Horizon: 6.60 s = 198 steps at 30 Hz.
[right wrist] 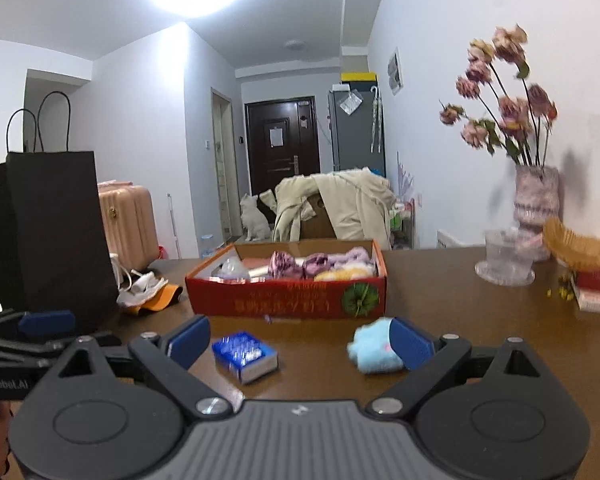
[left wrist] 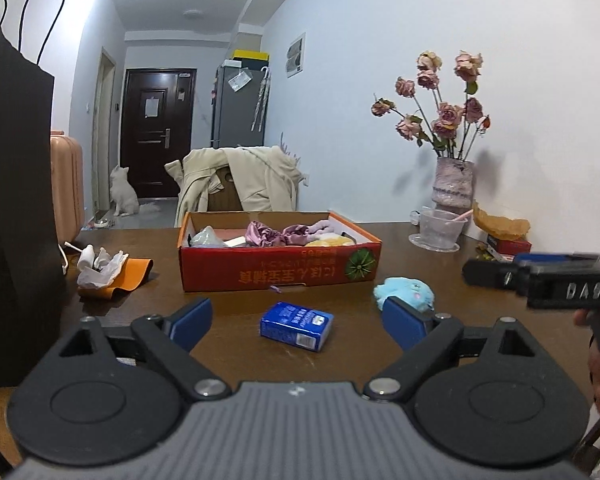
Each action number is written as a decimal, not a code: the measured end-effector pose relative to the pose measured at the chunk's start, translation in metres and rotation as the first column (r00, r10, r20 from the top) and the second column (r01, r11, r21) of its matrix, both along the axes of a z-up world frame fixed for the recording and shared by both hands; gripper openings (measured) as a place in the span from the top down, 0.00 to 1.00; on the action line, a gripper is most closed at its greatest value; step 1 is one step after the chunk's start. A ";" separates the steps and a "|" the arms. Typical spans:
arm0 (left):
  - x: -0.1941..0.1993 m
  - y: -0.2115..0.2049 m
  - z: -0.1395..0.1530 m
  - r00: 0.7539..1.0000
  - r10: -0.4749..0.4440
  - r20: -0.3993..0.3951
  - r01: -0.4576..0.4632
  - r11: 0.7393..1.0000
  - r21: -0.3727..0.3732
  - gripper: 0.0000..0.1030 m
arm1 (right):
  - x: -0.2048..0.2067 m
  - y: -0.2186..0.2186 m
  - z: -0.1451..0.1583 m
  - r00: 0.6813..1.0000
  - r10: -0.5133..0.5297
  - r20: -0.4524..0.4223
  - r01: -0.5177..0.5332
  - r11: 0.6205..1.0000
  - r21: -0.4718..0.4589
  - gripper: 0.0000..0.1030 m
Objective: Organize soft objects
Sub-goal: 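Reach both tools to the blue tissue pack and close on it, then lift the blue tissue pack with both tools into the box and open, then reach both tools to the light blue fuzzy plush and close on it, then carry the light blue plush into the box with both tools and release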
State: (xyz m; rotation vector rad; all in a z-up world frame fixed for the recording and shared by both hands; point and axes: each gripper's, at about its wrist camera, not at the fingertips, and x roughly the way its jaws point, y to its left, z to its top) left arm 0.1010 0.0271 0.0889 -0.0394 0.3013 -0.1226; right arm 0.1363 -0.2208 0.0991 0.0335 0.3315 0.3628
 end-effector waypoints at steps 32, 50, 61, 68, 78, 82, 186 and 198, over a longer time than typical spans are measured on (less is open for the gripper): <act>0.199 0.057 -0.065 0.949 -0.186 -0.255 0.121 0.961 -0.249 0.43 | 0.140 0.037 -0.076 0.917 0.161 -0.366 -0.099 0.978 0.183 0.60; 0.202 0.068 -0.076 0.919 -0.247 -0.306 0.124 0.921 -0.370 0.80 | 0.176 0.073 -0.083 0.919 0.091 -0.384 -0.020 0.983 0.185 0.85; 0.164 0.048 -0.010 0.960 -0.251 -0.128 0.192 0.915 -0.356 0.80 | 0.131 0.053 -0.007 0.981 0.071 -0.178 -0.037 0.982 0.186 0.85; 0.192 0.046 0.013 0.970 -0.221 -0.104 0.174 0.923 -0.342 0.80 | 0.159 0.057 0.020 0.989 0.079 -0.129 -0.054 0.981 0.187 0.85; 0.309 0.080 -0.003 0.970 -0.149 -0.195 0.058 0.911 -0.409 0.80 | 0.289 0.093 0.028 0.977 0.163 -0.140 -0.135 0.973 0.186 0.85; 0.341 0.080 -0.029 0.951 -0.161 -0.264 0.042 0.913 -0.405 0.80 | 0.336 0.101 -0.008 0.964 0.095 -0.250 -0.064 0.990 0.129 0.85; 0.130 -0.033 -0.021 0.972 -0.210 -0.107 0.151 0.903 -0.404 0.68 | 0.122 -0.022 -0.016 0.977 0.167 -0.136 -0.138 0.970 0.201 0.69; 0.155 0.029 0.030 0.981 -0.192 -0.019 0.169 0.904 -0.393 0.71 | 0.136 0.040 0.031 0.983 0.182 -0.018 -0.176 0.969 0.175 0.69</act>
